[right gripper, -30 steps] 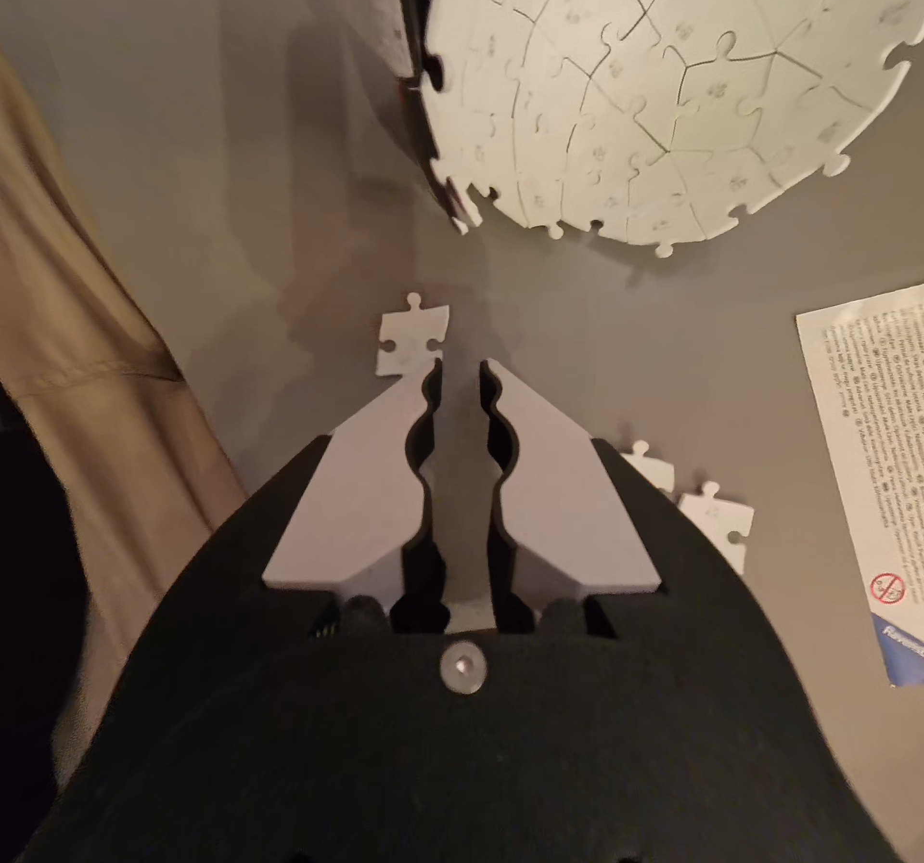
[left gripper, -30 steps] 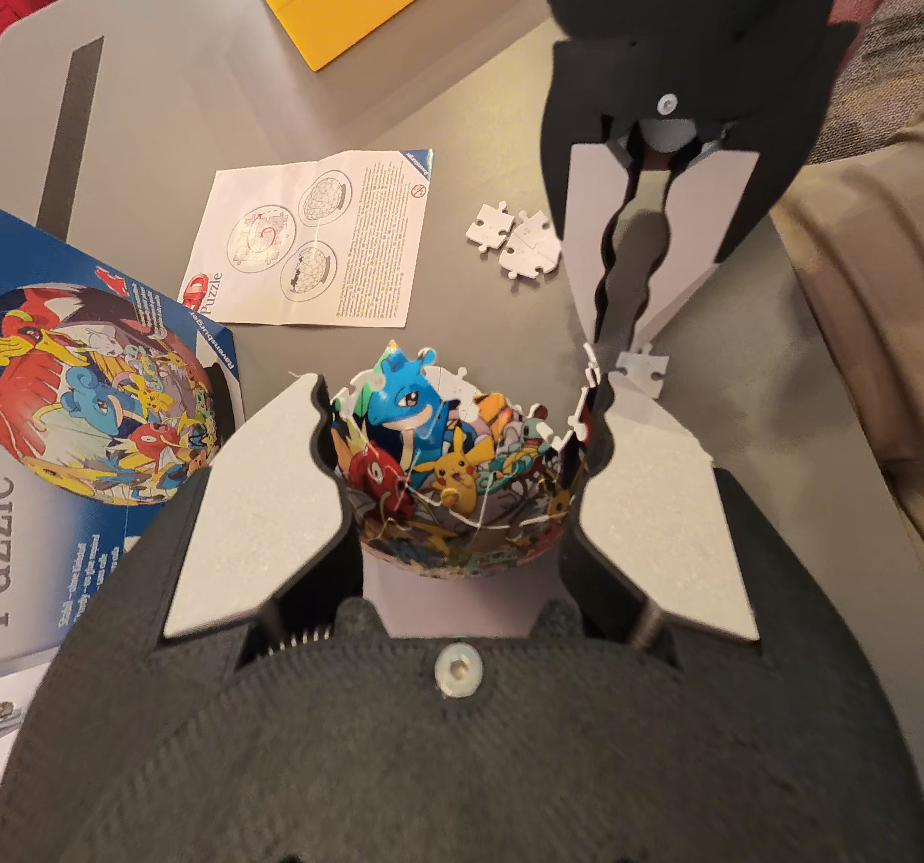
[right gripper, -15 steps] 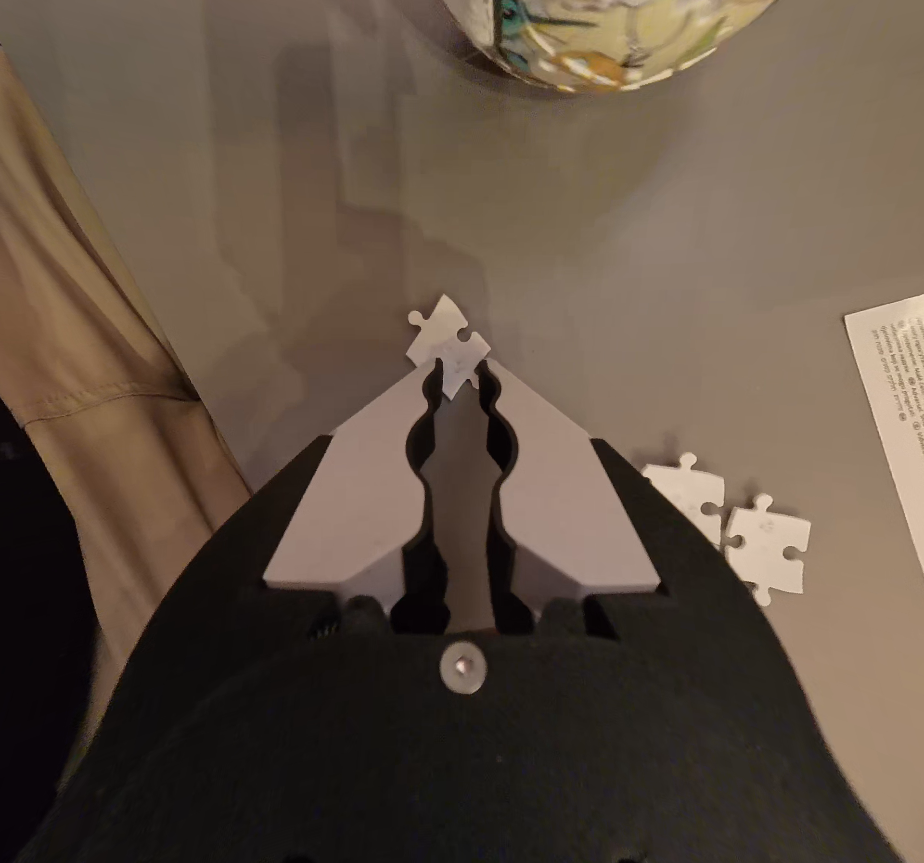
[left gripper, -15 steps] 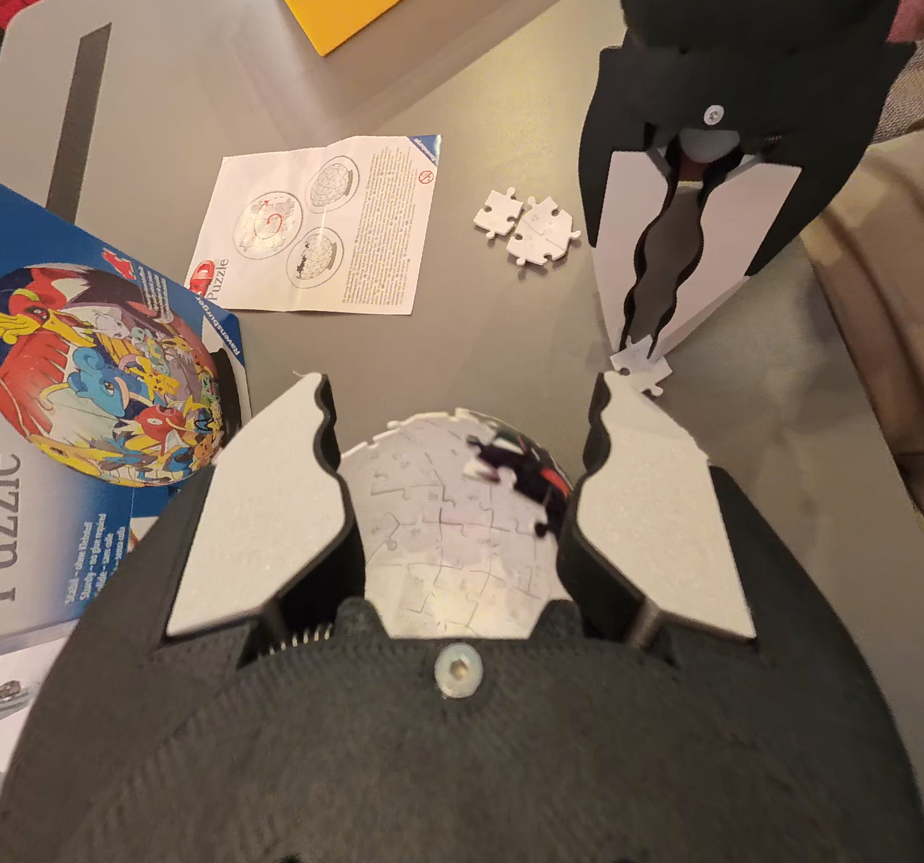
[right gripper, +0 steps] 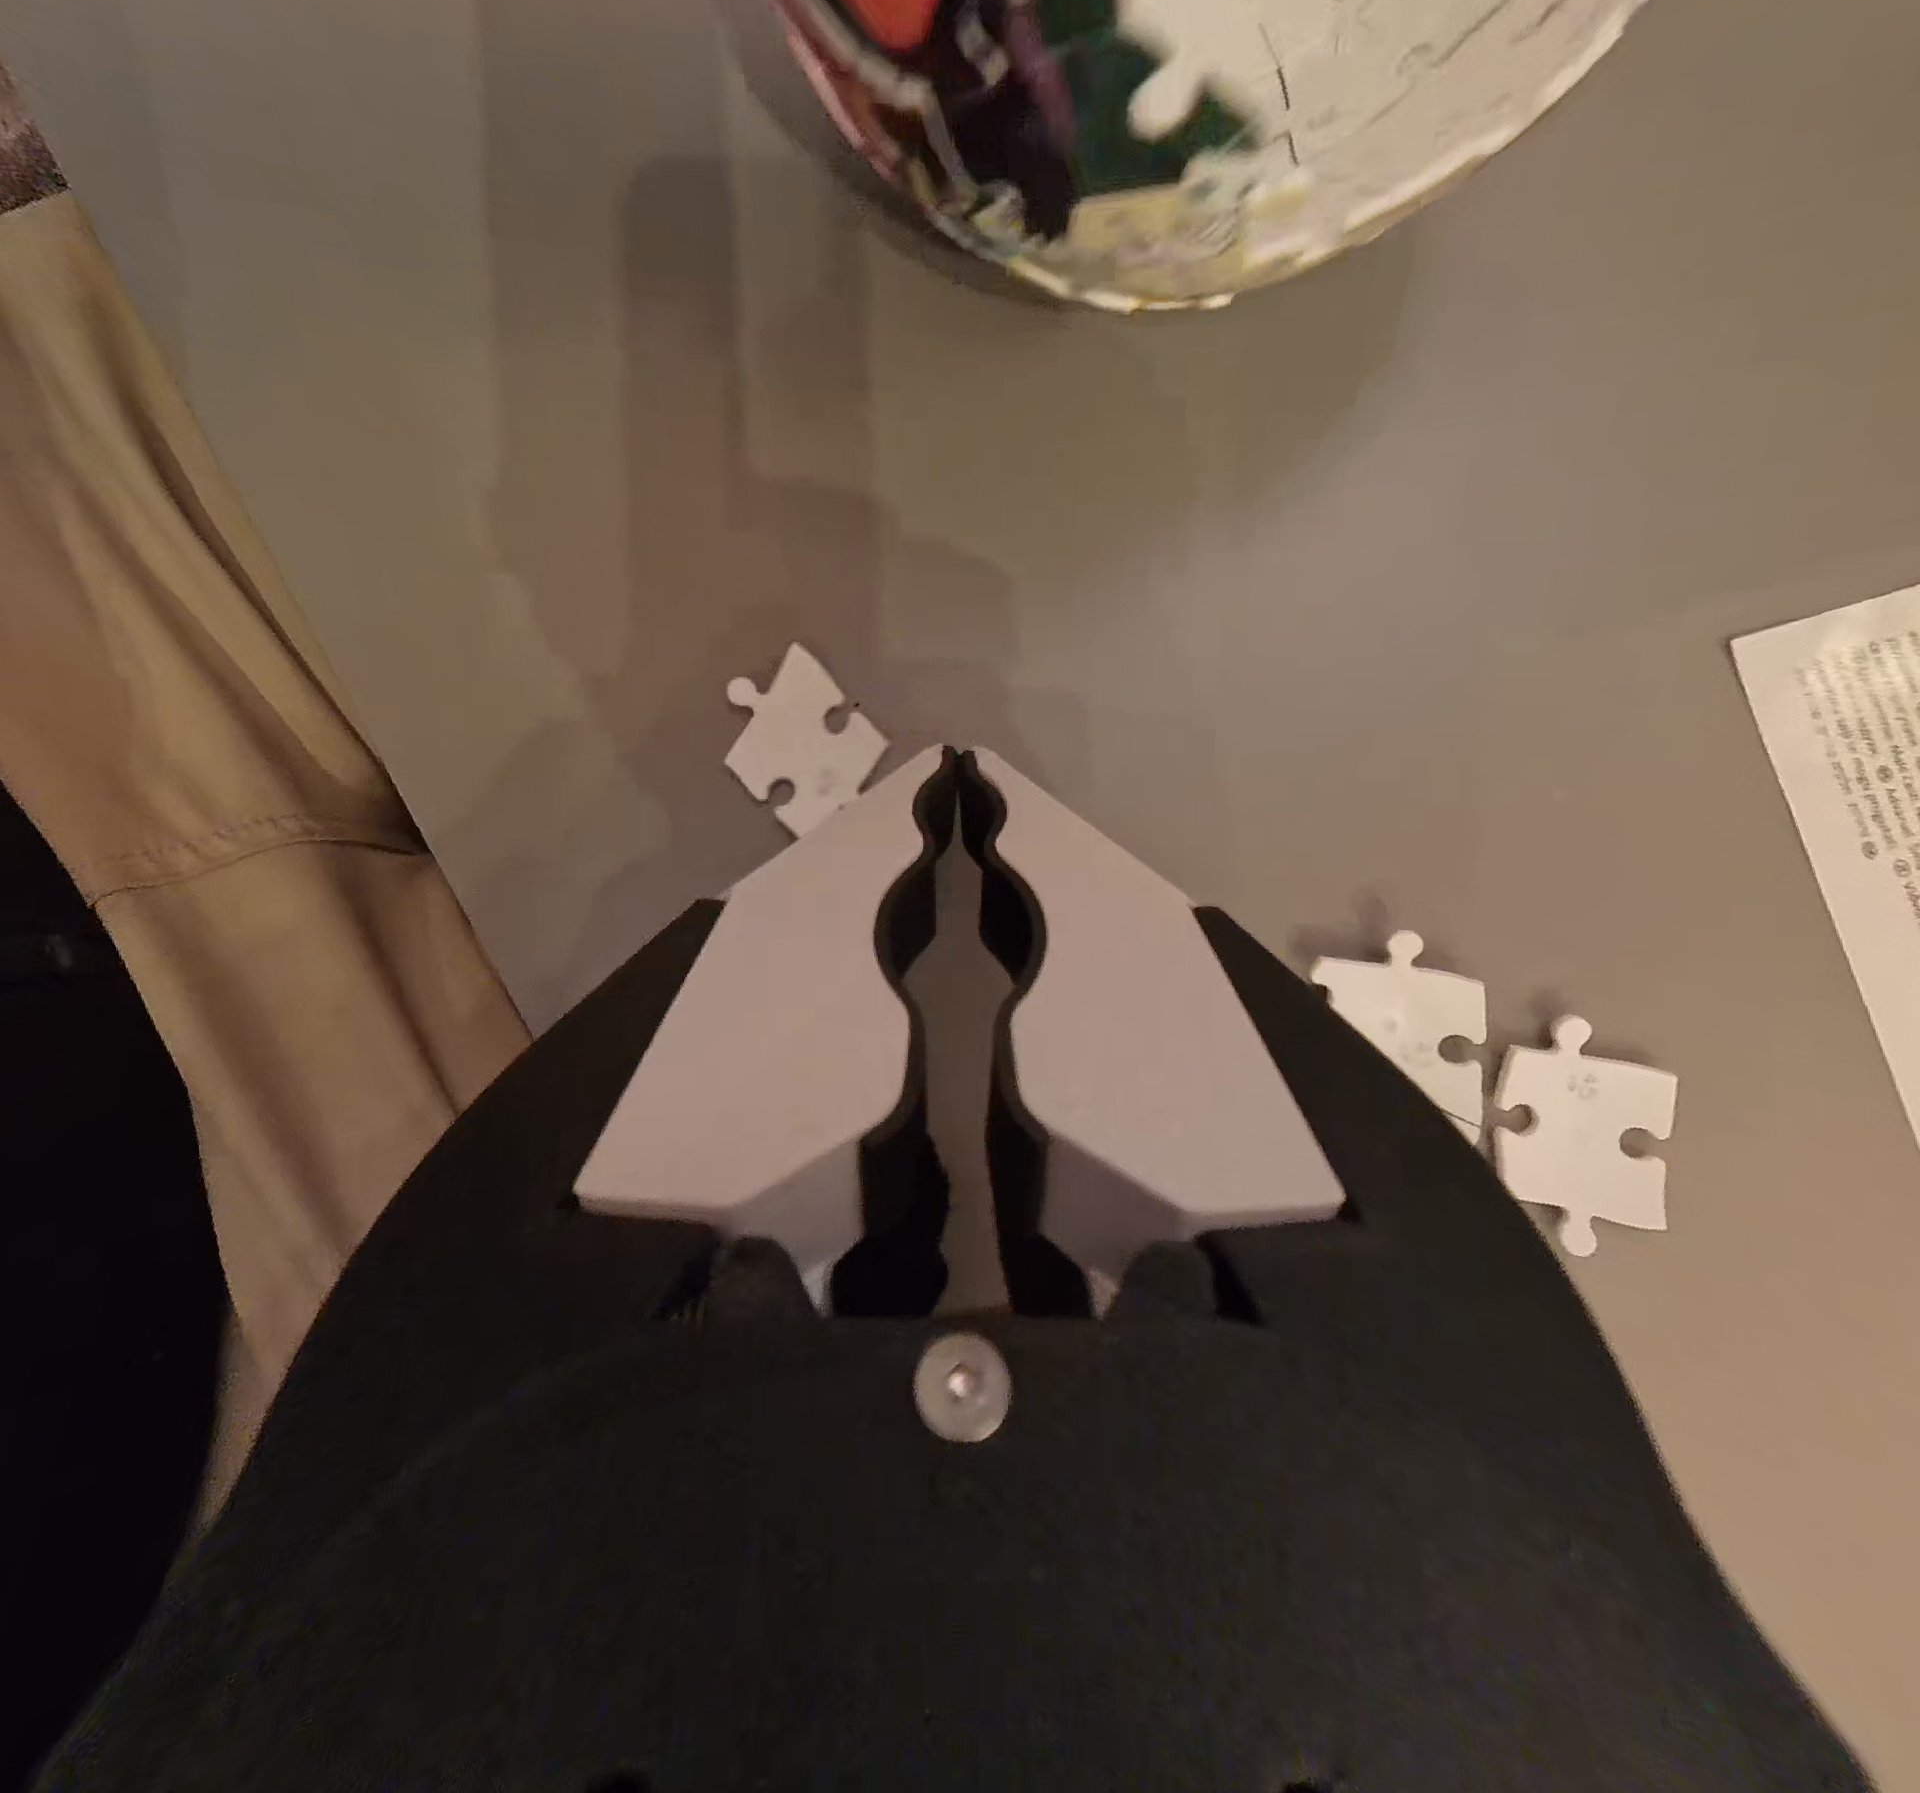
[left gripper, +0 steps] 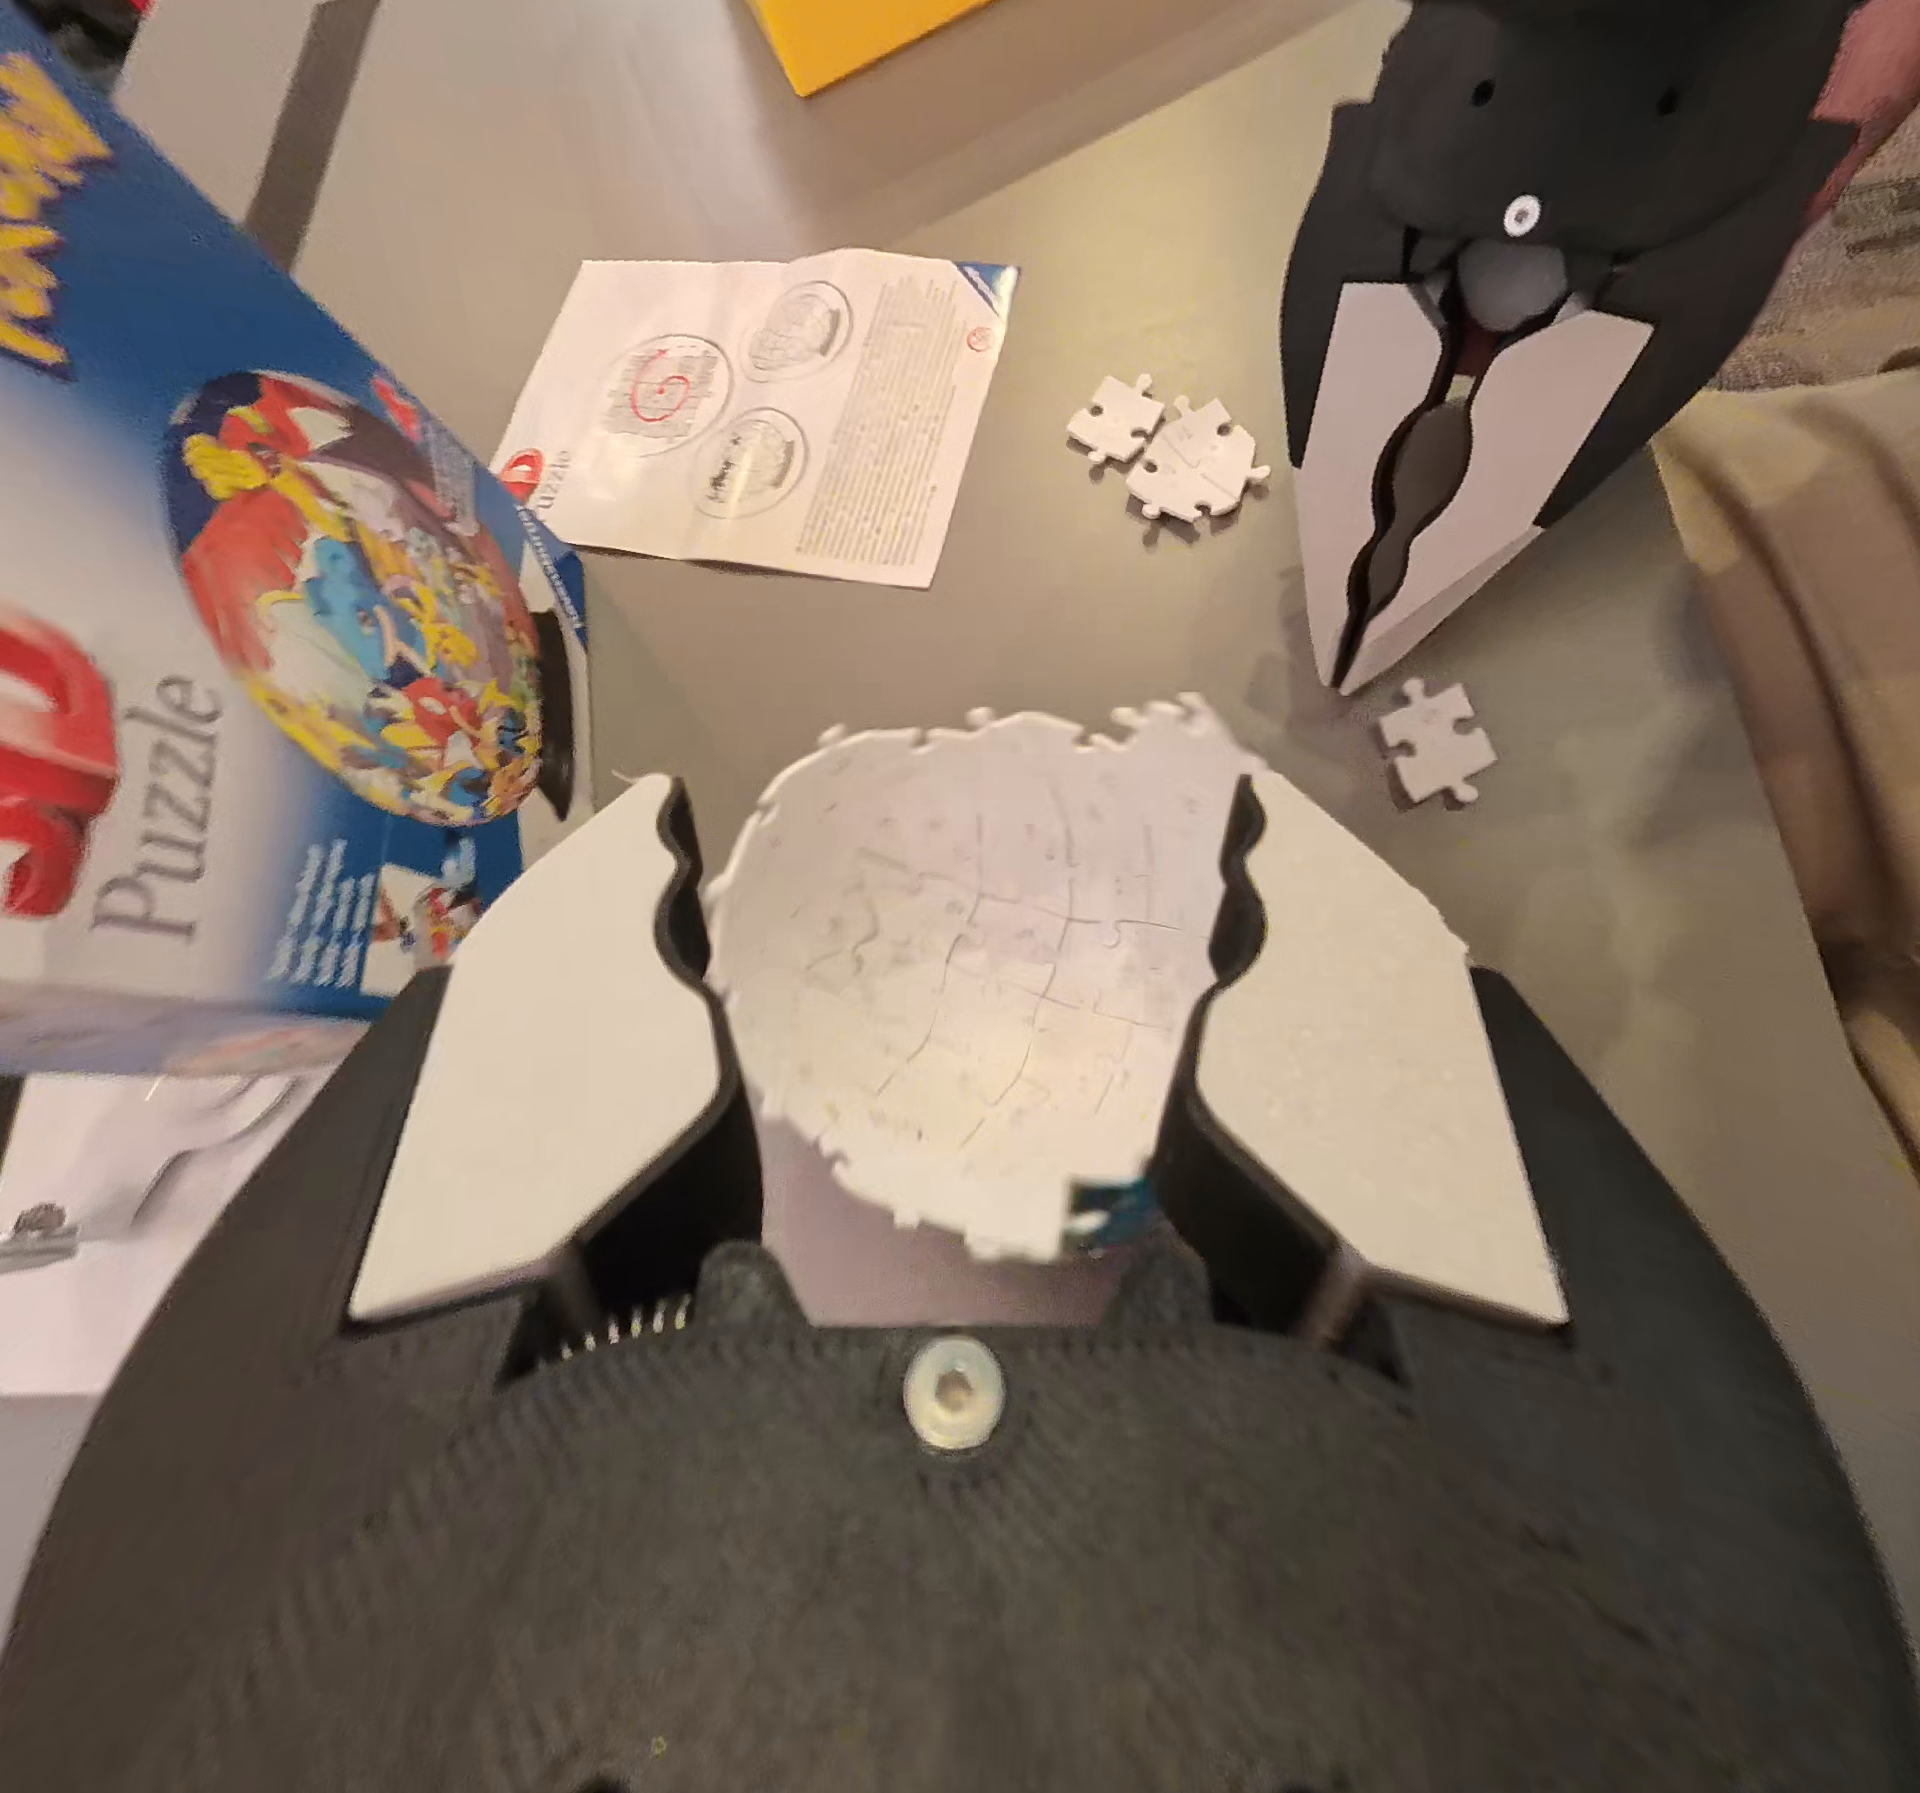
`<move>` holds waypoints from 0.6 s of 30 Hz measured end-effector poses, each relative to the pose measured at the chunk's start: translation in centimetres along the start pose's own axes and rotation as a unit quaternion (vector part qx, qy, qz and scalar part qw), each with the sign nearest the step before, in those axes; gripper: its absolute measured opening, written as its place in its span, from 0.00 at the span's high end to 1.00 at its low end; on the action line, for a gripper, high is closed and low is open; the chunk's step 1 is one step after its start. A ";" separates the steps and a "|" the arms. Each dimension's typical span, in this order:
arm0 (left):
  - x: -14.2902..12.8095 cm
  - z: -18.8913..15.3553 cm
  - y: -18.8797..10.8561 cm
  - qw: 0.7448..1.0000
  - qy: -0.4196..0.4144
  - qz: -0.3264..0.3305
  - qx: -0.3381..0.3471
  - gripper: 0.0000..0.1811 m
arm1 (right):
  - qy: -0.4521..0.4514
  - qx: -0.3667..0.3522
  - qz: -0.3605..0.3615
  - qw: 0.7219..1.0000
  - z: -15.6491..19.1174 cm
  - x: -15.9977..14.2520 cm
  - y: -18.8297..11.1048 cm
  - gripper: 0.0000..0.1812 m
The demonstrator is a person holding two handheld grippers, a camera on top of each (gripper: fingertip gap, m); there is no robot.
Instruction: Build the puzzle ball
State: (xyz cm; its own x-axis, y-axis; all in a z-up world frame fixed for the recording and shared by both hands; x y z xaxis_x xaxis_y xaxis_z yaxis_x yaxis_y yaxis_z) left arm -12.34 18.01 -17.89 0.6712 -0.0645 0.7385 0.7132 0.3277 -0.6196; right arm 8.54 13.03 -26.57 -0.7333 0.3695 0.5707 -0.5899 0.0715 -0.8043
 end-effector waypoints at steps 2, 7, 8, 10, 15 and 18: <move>-0.2 0.5 -1.3 1.000 -0.012 -0.011 0.014 0.48 | -0.005 -0.005 0.006 1.000 0.0 -0.2 0.1 1.00; -0.5 1.8 -3.1 0.999 -0.029 -0.015 0.039 0.55 | 0.011 0.013 -0.016 1.000 0.5 0.1 -0.8 0.95; -0.4 1.9 -2.8 0.999 -0.024 -0.005 0.028 0.56 | 0.015 0.022 -0.017 1.000 0.7 0.0 -0.8 0.94; -0.5 2.2 -1.4 0.999 -0.010 0.033 0.002 0.56 | 0.015 0.027 -0.015 0.999 0.9 -0.2 -0.6 0.93; -2.1 3.2 2.1 0.990 -0.002 0.126 -0.070 0.60 | 0.012 0.026 -0.027 0.999 1.1 0.2 -0.8 0.93; -2.4 3.8 3.8 0.987 0.000 0.134 -0.089 0.65 | 0.013 0.022 -0.024 0.999 1.0 0.1 -0.8 0.93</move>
State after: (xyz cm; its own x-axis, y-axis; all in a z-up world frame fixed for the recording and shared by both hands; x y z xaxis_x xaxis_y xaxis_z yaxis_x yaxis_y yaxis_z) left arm -12.03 23.00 -21.04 0.8405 0.0015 0.5419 0.5344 0.1630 -0.8294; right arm 8.64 12.05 -25.72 -0.6952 0.3896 0.6041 -0.6394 0.0487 -0.7673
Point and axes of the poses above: each gripper's, where its closed fingertips meet, y out along the fingers, x out of its top, z = x × y across the jaws, the point moved 10 cm from there along -y, back along the fingers, and after that the axes turned 6 degrees about y, right-handed, at the moved point
